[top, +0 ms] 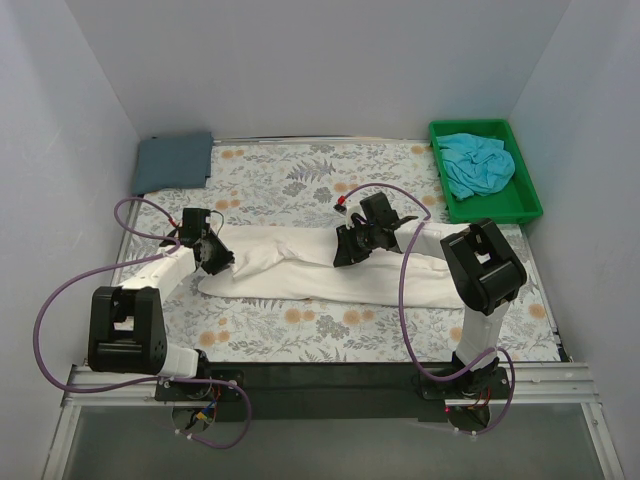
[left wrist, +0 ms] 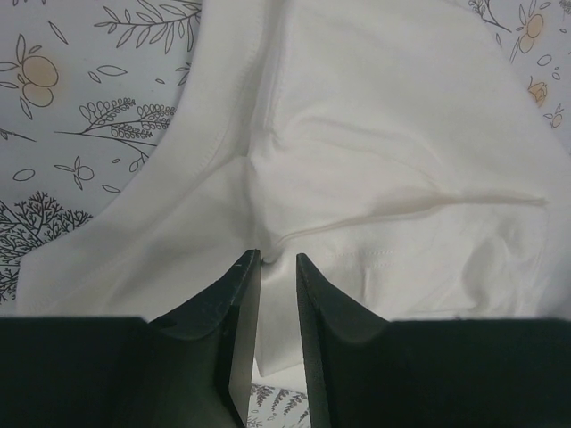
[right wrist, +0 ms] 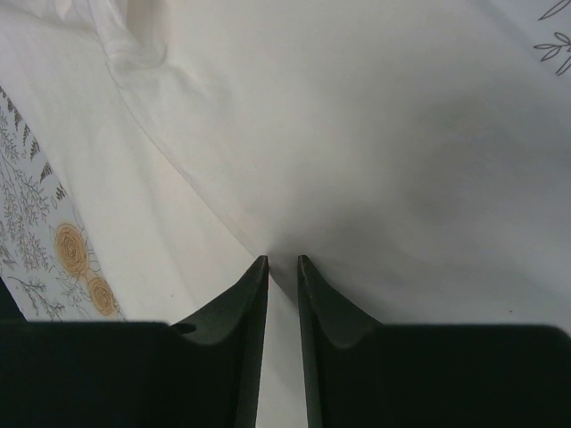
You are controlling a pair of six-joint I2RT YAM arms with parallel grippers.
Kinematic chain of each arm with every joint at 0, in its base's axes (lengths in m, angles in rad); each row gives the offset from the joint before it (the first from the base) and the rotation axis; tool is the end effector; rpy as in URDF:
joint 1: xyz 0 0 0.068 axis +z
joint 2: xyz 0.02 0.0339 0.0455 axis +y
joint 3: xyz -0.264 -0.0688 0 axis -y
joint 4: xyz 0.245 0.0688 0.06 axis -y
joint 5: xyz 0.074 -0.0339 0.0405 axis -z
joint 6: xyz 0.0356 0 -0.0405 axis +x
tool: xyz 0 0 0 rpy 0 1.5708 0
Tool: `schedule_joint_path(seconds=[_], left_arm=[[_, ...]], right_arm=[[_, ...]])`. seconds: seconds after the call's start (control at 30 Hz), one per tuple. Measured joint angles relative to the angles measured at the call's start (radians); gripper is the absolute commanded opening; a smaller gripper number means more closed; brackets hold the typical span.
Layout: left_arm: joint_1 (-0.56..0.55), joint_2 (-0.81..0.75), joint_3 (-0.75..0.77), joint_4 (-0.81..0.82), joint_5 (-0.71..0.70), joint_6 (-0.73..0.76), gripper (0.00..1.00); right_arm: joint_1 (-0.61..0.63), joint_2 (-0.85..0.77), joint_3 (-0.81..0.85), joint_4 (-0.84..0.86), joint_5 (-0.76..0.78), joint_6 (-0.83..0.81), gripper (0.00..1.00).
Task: Fold and stack the t-shirts
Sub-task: Fold the tshirt
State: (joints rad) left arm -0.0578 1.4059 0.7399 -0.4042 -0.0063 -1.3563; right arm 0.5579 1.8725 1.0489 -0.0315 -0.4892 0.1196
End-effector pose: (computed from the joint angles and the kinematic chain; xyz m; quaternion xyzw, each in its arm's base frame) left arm 0.2586 -0.0147 0.1736 -0.5864 0.7712 -0.1586 0.1903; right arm 0.3119 0.2144 0.1471 -0.2804 0.8686 0.3269 0.2451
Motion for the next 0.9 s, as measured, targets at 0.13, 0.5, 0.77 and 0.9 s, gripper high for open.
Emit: schedule_joint_path(seconds=[0.13,0.5,0.77,0.9], left_arm=[[-0.008,0.008,0.002,0.001,0.0,0.0,0.22],[-0.016,0.031,0.014,-0.001,-0.006,0.024,0.0],[-0.016,0.031,0.084,-0.009,-0.088,0.09,0.0],[-0.016,0.032,0.113,0.005,-0.106,0.123,0.0]], right_arm=[[0.0,0.0,0.0,0.0,0.0,0.0,0.24],[0.0,0.0,0.0,0.0,0.0,0.0,0.24],[0.0,0.0,0.0,0.0,0.0,0.0,0.24],[0.0,0.0,0.0,0.0,0.001,-0.001,0.24]])
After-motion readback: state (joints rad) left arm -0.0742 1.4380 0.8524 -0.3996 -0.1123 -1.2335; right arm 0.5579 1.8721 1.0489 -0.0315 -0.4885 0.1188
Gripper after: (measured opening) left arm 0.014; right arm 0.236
